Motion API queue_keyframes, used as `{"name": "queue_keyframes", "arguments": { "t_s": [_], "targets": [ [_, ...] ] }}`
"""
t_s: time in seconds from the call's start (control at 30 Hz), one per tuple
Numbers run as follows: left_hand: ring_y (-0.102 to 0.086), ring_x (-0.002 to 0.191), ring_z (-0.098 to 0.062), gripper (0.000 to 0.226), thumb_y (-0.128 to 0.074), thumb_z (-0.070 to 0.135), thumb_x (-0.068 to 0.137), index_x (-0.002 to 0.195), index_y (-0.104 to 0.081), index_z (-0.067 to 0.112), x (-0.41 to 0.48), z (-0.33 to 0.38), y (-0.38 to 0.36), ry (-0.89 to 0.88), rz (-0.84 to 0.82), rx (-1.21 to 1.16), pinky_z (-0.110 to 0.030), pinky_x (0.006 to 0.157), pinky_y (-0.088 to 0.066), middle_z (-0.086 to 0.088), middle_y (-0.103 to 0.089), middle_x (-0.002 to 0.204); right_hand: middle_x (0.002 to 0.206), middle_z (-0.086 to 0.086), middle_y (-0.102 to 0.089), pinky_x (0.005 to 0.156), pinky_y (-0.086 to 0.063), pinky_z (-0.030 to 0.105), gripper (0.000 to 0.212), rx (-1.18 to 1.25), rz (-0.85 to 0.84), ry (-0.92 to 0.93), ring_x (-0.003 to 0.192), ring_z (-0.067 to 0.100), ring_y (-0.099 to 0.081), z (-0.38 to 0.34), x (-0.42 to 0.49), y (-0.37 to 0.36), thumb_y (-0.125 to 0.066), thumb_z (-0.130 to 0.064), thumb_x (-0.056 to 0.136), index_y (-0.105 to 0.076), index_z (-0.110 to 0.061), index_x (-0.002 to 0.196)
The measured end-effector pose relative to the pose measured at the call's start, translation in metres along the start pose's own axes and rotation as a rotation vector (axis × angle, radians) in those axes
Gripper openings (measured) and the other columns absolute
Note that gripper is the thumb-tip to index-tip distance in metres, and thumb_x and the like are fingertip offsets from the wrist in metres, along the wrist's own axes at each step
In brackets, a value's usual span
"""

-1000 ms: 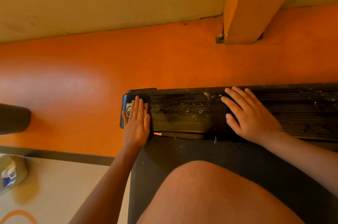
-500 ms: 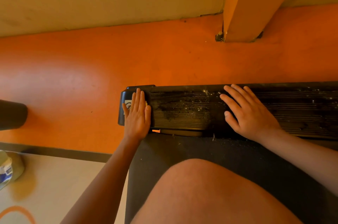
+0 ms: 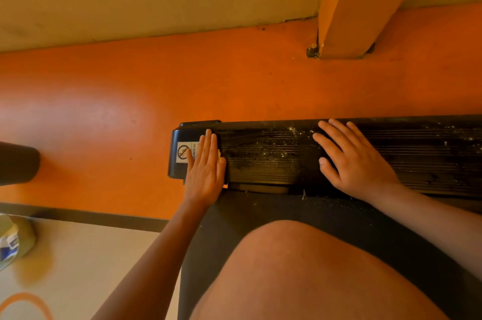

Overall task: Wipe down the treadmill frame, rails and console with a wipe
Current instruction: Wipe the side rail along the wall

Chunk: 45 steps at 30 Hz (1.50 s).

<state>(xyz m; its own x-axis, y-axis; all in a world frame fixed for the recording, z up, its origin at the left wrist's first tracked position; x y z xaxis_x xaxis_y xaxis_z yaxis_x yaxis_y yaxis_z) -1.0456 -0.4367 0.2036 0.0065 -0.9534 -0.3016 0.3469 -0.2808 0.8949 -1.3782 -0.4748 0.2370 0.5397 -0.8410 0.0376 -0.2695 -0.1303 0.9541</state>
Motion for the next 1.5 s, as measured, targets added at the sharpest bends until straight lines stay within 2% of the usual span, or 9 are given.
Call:
{"name": "queue_keyframes", "arguments": {
  "t_s": [0.2, 0.43, 0.7, 0.93, 1.07, 1.17, 1.3, 1.37, 1.5],
  "targets": [
    [0.016, 0.154, -0.008, 0.066, -0.006, 0.051, 0.105, 0.162, 0.004, 0.019, 0.053, 0.017, 0.015, -0.002, 0.03, 0.004, -0.036, 0.12, 0.02, 0.005, 0.012, 0.169, 0.161, 0.017, -0.037, 0.125, -0.022, 0.053, 0.055, 0.006, -0.018, -0.005, 0.154, 0.031, -0.026, 0.0, 0.0, 0.0, -0.039, -0.036, 0.103, -0.048, -0.008, 0.15],
    [0.021, 0.152, -0.007, 0.062, -0.003, 0.053, 0.104, 0.158, 0.012, 0.026, -0.013, 0.009, -0.003, 0.012, -0.034, -0.009, -0.038, 0.121, 0.017, 0.008, 0.02, 0.166, 0.16, 0.017, -0.038, 0.124, -0.023, 0.054, 0.056, -0.002, -0.014, -0.007, 0.153, 0.033, -0.028, 0.001, 0.0, 0.0, -0.036, -0.038, 0.103, -0.049, -0.008, 0.149],
    [0.015, 0.154, -0.011, 0.064, -0.01, 0.047, 0.108, 0.162, 0.004, 0.017, 0.052, 0.018, 0.012, -0.002, 0.022, 0.034, -0.044, 0.124, 0.013, 0.003, 0.013, 0.168, 0.16, 0.017, -0.038, 0.125, -0.022, 0.053, 0.055, 0.008, -0.019, -0.006, 0.153, 0.032, -0.027, 0.001, 0.0, 0.0, -0.037, -0.037, 0.103, -0.048, -0.008, 0.149],
    [0.02, 0.153, -0.011, 0.065, -0.004, 0.053, 0.104, 0.159, 0.011, 0.021, -0.003, 0.017, -0.002, -0.004, -0.039, 0.026, -0.04, 0.121, 0.017, 0.004, 0.019, 0.167, 0.161, 0.016, -0.037, 0.125, -0.021, 0.052, 0.056, 0.01, -0.027, -0.009, 0.153, 0.032, -0.026, 0.002, 0.0, 0.001, -0.036, -0.038, 0.104, -0.047, -0.009, 0.15],
    [0.015, 0.155, -0.014, 0.065, -0.01, 0.049, 0.108, 0.161, 0.006, 0.014, 0.048, 0.022, 0.015, -0.046, -0.022, 0.081, -0.046, 0.124, 0.012, -0.001, 0.014, 0.169, 0.161, 0.016, -0.036, 0.126, -0.021, 0.053, 0.055, 0.016, -0.032, -0.007, 0.154, 0.031, -0.025, -0.001, 0.001, 0.002, -0.037, -0.037, 0.103, -0.046, -0.009, 0.15],
    [0.014, 0.155, -0.014, 0.066, -0.007, 0.05, 0.106, 0.161, 0.005, 0.014, 0.07, 0.036, 0.017, -0.111, -0.034, 0.118, -0.048, 0.125, 0.011, -0.002, 0.012, 0.169, 0.161, 0.016, -0.036, 0.126, -0.02, 0.053, 0.055, 0.015, -0.038, -0.009, 0.154, 0.031, -0.025, -0.001, 0.001, 0.001, -0.038, -0.037, 0.104, -0.046, -0.01, 0.151],
    [0.013, 0.155, -0.013, 0.061, -0.012, 0.044, 0.109, 0.162, 0.0, 0.016, 0.027, 0.043, 0.004, -0.182, -0.046, 0.069, -0.044, 0.124, 0.012, 0.003, 0.01, 0.168, 0.161, 0.016, -0.037, 0.126, -0.021, 0.052, 0.055, 0.002, -0.037, -0.009, 0.153, 0.032, -0.026, 0.0, 0.0, 0.001, -0.037, -0.037, 0.104, -0.046, -0.01, 0.151],
    [0.009, 0.155, -0.012, 0.059, -0.014, 0.042, 0.108, 0.161, -0.005, 0.019, 0.002, 0.036, -0.003, -0.199, -0.061, 0.07, -0.046, 0.125, 0.009, 0.003, 0.005, 0.168, 0.16, 0.017, -0.038, 0.125, -0.022, 0.053, 0.055, 0.005, -0.025, -0.007, 0.153, 0.032, -0.027, 0.0, 0.0, 0.002, -0.037, -0.037, 0.104, -0.048, -0.009, 0.15],
    [0.012, 0.153, -0.004, 0.06, -0.022, 0.036, 0.106, 0.16, -0.001, 0.023, -0.007, 0.025, 0.001, -0.226, -0.09, 0.004, -0.045, 0.125, 0.011, 0.004, 0.003, 0.169, 0.16, 0.018, -0.039, 0.125, -0.023, 0.053, 0.054, 0.014, -0.012, -0.01, 0.152, 0.033, -0.028, -0.002, 0.0, 0.004, -0.038, -0.035, 0.103, -0.049, -0.008, 0.149]
  ]
}}
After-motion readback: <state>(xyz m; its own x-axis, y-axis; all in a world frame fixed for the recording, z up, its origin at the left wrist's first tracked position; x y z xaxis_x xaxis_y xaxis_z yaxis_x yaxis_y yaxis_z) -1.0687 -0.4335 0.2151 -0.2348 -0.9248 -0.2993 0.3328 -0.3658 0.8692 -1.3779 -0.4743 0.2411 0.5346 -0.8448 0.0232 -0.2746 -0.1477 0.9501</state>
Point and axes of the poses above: each hand's wrist, its own x-axis towards the middle knuckle, its own y-axis out of the back of the hand, z = x × y, the point moved 6 cm from there along x, towards the middle knuckle
